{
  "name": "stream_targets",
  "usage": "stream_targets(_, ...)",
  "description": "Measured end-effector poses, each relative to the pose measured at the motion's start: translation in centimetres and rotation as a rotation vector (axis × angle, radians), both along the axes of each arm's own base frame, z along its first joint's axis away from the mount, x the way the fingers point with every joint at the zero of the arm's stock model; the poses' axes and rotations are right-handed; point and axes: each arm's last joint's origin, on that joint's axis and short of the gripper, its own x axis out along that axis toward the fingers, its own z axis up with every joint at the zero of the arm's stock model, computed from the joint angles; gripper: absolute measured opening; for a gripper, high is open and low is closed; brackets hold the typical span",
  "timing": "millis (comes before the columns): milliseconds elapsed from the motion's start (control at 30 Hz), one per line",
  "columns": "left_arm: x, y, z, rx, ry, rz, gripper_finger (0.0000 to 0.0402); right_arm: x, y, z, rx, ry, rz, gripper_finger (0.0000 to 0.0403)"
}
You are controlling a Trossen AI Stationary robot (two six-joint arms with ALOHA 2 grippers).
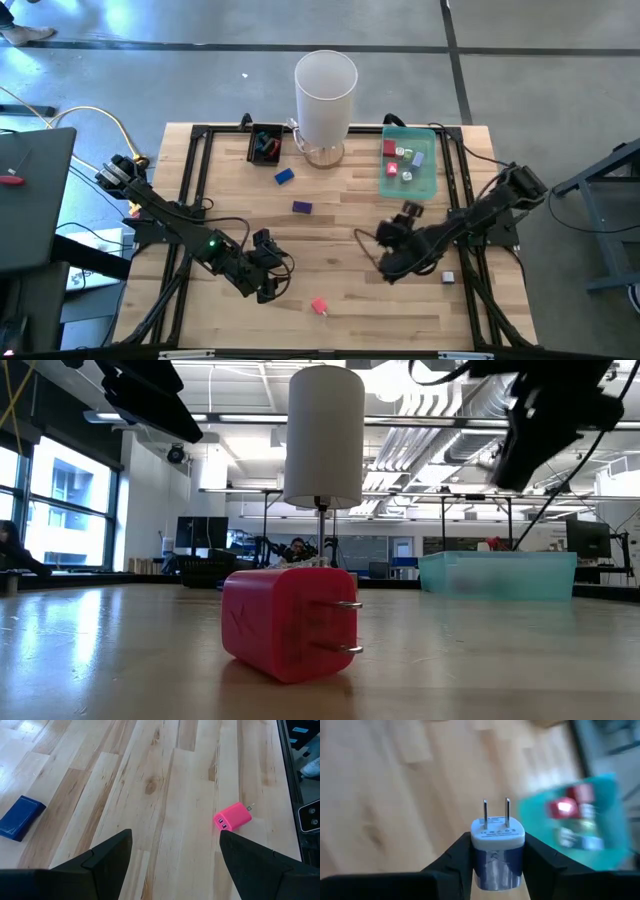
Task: Pick & Place Office items
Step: Put the blue white adapter into the green bin
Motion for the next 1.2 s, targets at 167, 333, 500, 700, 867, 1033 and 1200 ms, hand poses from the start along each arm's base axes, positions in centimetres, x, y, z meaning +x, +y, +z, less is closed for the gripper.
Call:
stream_targets(167,-0.1,0.0,-0.1,0.006,0.008,0.000,0.0294,-2.7,-0.7,2.6,-0.050,-0.139,0.019,0.0118)
stream_targets(333,-0.1,0.0,-0.1,0.006,0.008,-0.002,0.0294,-5.0,-2.5,2.9,-0.044,-0.338,0.001,0.0118)
stream_targets(500,-0.3,-0.4,-0.1,0.005,0.008,-0.017,0.0294,-6.9,-4.6,0.4,-0.041,-0.529,-0.057,0.0118)
stream_targets(700,-0.6,-0.7,-0.1,0.003,0.008,-0.030,0.0294,-8.2,-6.5,-4.8,-0.134,-0.769,-0.140,0.0118)
stream_targets(867,-0.6,-0.7,-0.1,0.006,0.008,-0.031,0.0294,-8.1,-8.0,-6.6,-0.165,-0.868,-0.234,0.0118)
stream_targets(1033,-0.5,-0.7,-0.1,0.006,0.008,-0.031,0.0294,-8.2,-9.7,-8.0,-0.178,-0.911,-0.338,0.0118)
stream_targets(1200,-0.5,-0.7,-0.1,0.006,0.008,-0.031,0.0294,-8.3,-11.1,-9.0,-0.135,-0.961,-0.418,0.0118)
